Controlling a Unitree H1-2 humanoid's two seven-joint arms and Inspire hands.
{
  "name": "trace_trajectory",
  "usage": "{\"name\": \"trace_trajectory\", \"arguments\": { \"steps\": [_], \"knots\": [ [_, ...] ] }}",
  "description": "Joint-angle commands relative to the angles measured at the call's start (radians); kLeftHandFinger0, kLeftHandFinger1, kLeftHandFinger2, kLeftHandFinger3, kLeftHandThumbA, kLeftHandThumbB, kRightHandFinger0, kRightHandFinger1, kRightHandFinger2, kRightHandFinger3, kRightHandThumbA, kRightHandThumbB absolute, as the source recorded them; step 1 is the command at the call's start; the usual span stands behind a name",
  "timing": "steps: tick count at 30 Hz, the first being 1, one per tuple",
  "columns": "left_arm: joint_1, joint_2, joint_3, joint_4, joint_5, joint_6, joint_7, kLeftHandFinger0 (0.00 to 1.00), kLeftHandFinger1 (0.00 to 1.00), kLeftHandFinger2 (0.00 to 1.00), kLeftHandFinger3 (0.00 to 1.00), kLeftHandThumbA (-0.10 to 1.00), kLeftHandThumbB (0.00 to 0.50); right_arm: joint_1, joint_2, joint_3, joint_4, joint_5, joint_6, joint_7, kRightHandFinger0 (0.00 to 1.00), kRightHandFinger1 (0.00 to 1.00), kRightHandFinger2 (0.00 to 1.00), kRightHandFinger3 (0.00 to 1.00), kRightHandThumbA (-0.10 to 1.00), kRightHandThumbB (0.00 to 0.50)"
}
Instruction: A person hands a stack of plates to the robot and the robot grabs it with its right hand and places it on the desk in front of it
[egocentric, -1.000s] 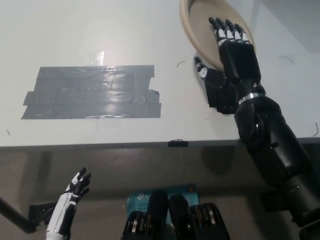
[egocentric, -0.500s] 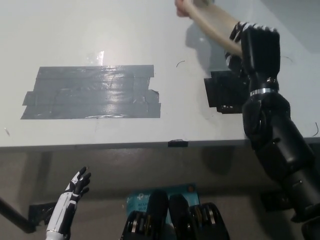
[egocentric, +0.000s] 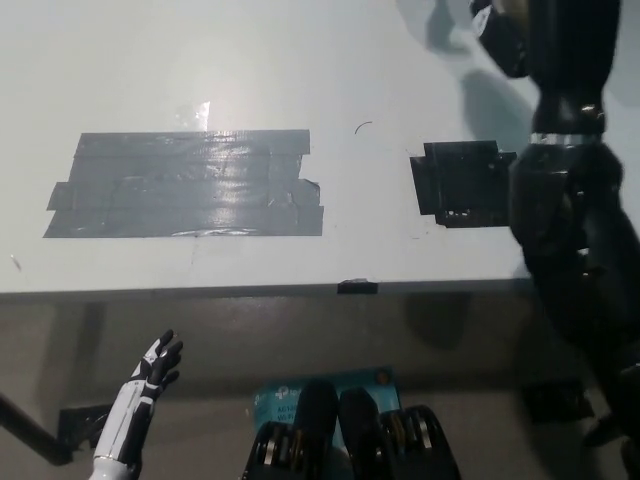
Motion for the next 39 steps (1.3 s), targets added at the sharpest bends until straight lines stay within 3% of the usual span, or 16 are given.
{"name": "trace_trajectory", "arguments": {
  "steps": [1, 2, 3, 4, 6, 10, 11, 18, 24, 25, 29, 37, 38, 39],
  "knots": [
    [-0.012, 0.019, 0.000, -0.025, -0.001, -0.013, -0.016, 1.00, 1.00, 1.00, 1.00, 1.00, 0.241, -0.040, -0.058, -0.011, -0.071, -0.046, -0.019, 0.039, 0.00, 0.00, 0.13, 0.25, 0.51, 0.052],
    [-0.013, 0.020, 0.000, -0.021, -0.002, -0.016, -0.017, 1.00, 1.00, 1.00, 1.00, 1.00, 0.246, -0.035, -0.072, -0.004, -0.072, -0.053, -0.025, 0.049, 0.00, 0.00, 0.11, 0.23, 0.50, 0.056],
    [-0.014, 0.021, 0.000, -0.018, -0.002, -0.018, -0.017, 1.00, 1.00, 1.00, 1.00, 1.00, 0.248, -0.028, -0.081, 0.001, -0.069, -0.057, -0.028, 0.055, 0.00, 0.00, 0.00, 0.12, 0.50, 0.080],
    [-0.015, 0.022, -0.001, -0.016, 0.000, -0.020, -0.018, 1.00, 1.00, 1.00, 1.00, 1.00, 0.248, -0.017, -0.094, 0.008, -0.062, -0.064, -0.024, 0.070, 0.00, 0.00, 0.01, 0.12, 0.57, 0.071],
    [-0.015, 0.021, -0.001, -0.015, -0.003, -0.021, -0.019, 1.00, 1.00, 1.00, 1.00, 1.00, 0.245, 0.007, -0.116, 0.017, -0.026, -0.053, -0.052, 0.069, 0.00, 0.01, 0.06, 0.16, 0.58, 0.072],
    [-0.017, 0.021, -0.001, -0.026, 0.001, -0.006, -0.021, 1.00, 1.00, 1.00, 1.00, 1.00, 0.248, 0.051, -0.140, 0.036, 0.021, -0.040, -0.074, 0.089, 0.00, 0.00, 0.04, 0.15, 0.49, 0.082],
    [-0.019, 0.020, 0.000, -0.025, 0.000, -0.009, -0.021, 1.00, 1.00, 1.00, 1.00, 1.00, 0.248, 0.058, -0.146, 0.041, 0.039, -0.041, -0.090, 0.076, 0.00, 0.00, 0.02, 0.12, 0.42, 0.099],
    [-0.033, 0.023, 0.004, -0.029, 0.001, -0.001, -0.023, 1.00, 1.00, 1.00, 1.00, 1.00, 0.239, 0.077, -0.162, 0.115, 0.218, -0.067, -0.146, 0.050, 0.00, 0.00, 0.01, 0.12, 0.38, 0.114],
    [-0.035, 0.024, 0.003, -0.020, 0.000, -0.010, -0.028, 1.00, 1.00, 1.00, 1.00, 1.00, 0.226, 0.075, -0.167, 0.216, 0.347, -0.128, -0.156, 0.041, 0.00, 0.00, 0.02, 0.14, 0.47, 0.084],
    [-0.035, 0.024, 0.003, -0.019, 0.002, -0.013, -0.027, 1.00, 1.00, 1.00, 1.00, 1.00, 0.213, 0.073, -0.165, 0.232, 0.367, -0.132, -0.153, 0.043, 0.00, 0.00, 0.00, 0.13, 0.49, 0.117],
    [-0.040, 0.025, 0.002, -0.017, 0.005, -0.011, -0.026, 1.00, 1.00, 1.00, 1.00, 1.00, 0.219, 0.060, -0.153, 0.276, 0.456, -0.142, -0.190, -0.027, 0.00, 0.00, 0.00, 0.07, 0.47, 0.061],
    [-0.039, 0.025, 0.001, -0.014, 0.009, -0.011, -0.025, 1.00, 1.00, 1.00, 1.00, 1.00, 0.223, 0.052, -0.144, 0.288, 0.451, -0.144, -0.197, -0.045, 0.00, 0.00, 0.03, 0.07, 0.52, 0.051],
    [-0.039, 0.025, 0.001, -0.014, 0.008, -0.012, -0.026, 1.00, 1.00, 1.00, 1.00, 1.00, 0.222, 0.055, -0.143, 0.284, 0.440, -0.140, -0.195, -0.029, 0.00, 0.00, 0.05, 0.08, 0.56, 0.053],
    [-0.039, 0.025, 0.001, -0.013, 0.007, -0.013, -0.026, 1.00, 1.00, 1.00, 1.00, 1.00, 0.222, 0.058, -0.141, 0.280, 0.424, -0.136, -0.183, -0.001, 0.00, 0.00, 0.08, 0.11, 0.65, 0.090]
  ]
}}
